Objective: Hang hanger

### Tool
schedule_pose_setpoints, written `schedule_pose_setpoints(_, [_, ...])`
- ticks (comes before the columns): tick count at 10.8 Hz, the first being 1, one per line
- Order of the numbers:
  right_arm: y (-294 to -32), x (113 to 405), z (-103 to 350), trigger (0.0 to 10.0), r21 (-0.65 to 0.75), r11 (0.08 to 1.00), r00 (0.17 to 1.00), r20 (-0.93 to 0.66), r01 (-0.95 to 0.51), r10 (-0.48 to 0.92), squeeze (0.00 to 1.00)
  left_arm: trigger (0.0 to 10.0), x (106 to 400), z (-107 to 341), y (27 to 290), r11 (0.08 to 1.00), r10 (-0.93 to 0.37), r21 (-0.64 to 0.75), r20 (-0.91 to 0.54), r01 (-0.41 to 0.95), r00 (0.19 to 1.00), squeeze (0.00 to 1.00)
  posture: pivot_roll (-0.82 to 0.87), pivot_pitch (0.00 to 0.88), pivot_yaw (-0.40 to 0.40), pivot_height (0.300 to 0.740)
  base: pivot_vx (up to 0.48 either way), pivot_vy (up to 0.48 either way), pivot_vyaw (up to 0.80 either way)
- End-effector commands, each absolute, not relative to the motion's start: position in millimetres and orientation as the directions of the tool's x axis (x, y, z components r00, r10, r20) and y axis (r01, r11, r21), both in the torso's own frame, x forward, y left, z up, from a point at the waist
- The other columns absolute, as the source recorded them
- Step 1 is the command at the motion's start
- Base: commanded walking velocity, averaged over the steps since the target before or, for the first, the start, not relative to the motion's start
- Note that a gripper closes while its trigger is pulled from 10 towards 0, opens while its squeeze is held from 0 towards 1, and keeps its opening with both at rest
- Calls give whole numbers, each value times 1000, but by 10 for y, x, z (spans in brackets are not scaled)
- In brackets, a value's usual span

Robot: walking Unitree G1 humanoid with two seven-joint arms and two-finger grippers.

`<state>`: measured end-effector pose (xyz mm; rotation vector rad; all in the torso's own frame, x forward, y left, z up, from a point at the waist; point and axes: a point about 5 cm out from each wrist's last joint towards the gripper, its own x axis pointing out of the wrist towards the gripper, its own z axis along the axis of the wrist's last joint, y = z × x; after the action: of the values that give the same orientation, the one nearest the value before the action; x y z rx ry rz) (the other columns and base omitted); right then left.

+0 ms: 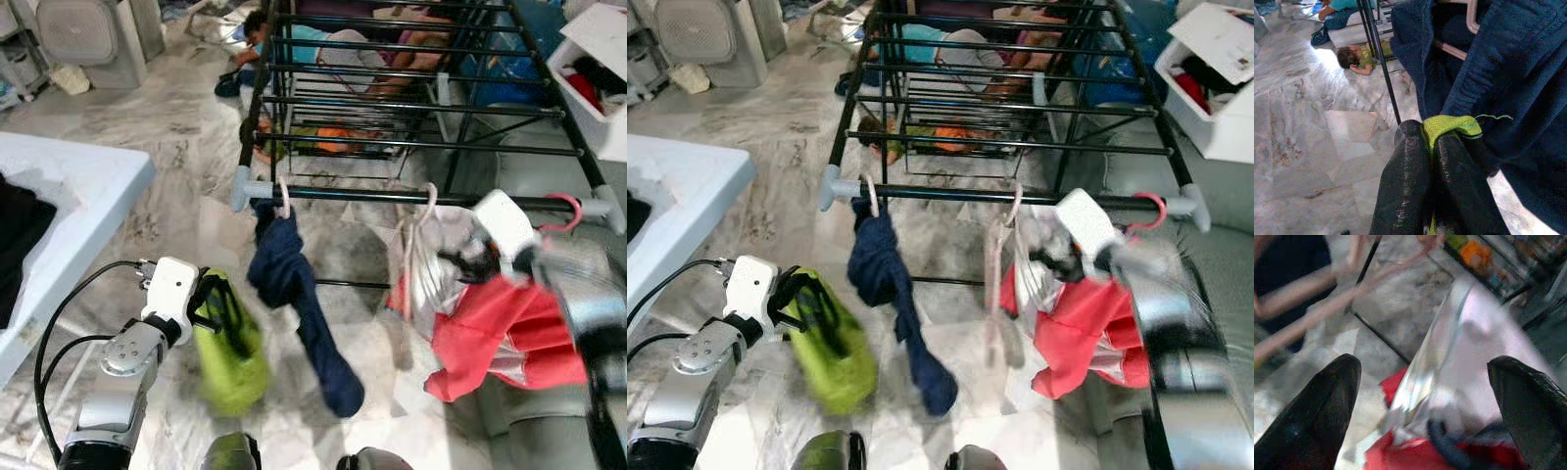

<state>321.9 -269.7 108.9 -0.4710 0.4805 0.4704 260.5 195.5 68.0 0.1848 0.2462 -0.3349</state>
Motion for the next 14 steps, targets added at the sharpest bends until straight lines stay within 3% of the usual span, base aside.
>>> schedule_pose_setpoints(1, [-2703,3170,1064,5490,-302,820,810,-510,-485,291,0,10000,2661,742,1938,924,-310,150,-248,353,918,0,-37,45,-18,740,0,0,0])
schedule_pose_setpoints(2, [-2720,3094,1013,0,-282,847,824,-496,-450,272,0,10000,2681,743,1908,917,-325,153,-250,369,912,0,-46,47,-13,740,0,0,0])
schedule_pose_setpoints(3, [-2728,3033,1002,0,-290,866,849,-469,-407,242,0,10000,2702,755,1890,914,-333,153,-247,376,910,0,-48,47,-13,740,0,0,0])
schedule_pose_setpoints(4, [-2705,2955,1128,10000,-255,919,916,-344,-301,205,0,10000,2716,768,1894,914,-333,154,-244,376,911,0,-53,45,-20,740,0,0,0])
schedule_pose_setpoints(6, [-2599,2890,1325,10000,-218,936,953,-188,-276,237,0,10000,2685,719,1879,914,-335,145,-259,380,906,0,-64,54,-11,740,0,0,0])
schedule_pose_setpoints(8, [-2458,2884,1373,10000,-176,909,918,-193,-378,345,0,10000,2678,707,1825,907,-351,142,-265,397,898,0,-63,57,-8,740,0,0,0])
schedule_pose_setpoints(12, [-2341,2733,1427,10000,-79,773,753,-309,-629,581,0,10000,2670,683,1840,909,-339,148,-282,390,897,0,-64,63,-14,740,0,0,0])
schedule_pose_setpoints(13, [-2468,2724,1364,10000,-79,779,746,-359,-623,561,992,10000,2670,682,1833,909,-339,147,-282,390,897,0,-63,63,-16,740,0,0,0])
schedule_pose_setpoints(14, [-2538,2740,1341,10000,-103,789,756,-384,-606,530,1000,10000,2671,682,1832,910,-338,146,-283,388,898,0,-62,65,-18,740,0,0,0])
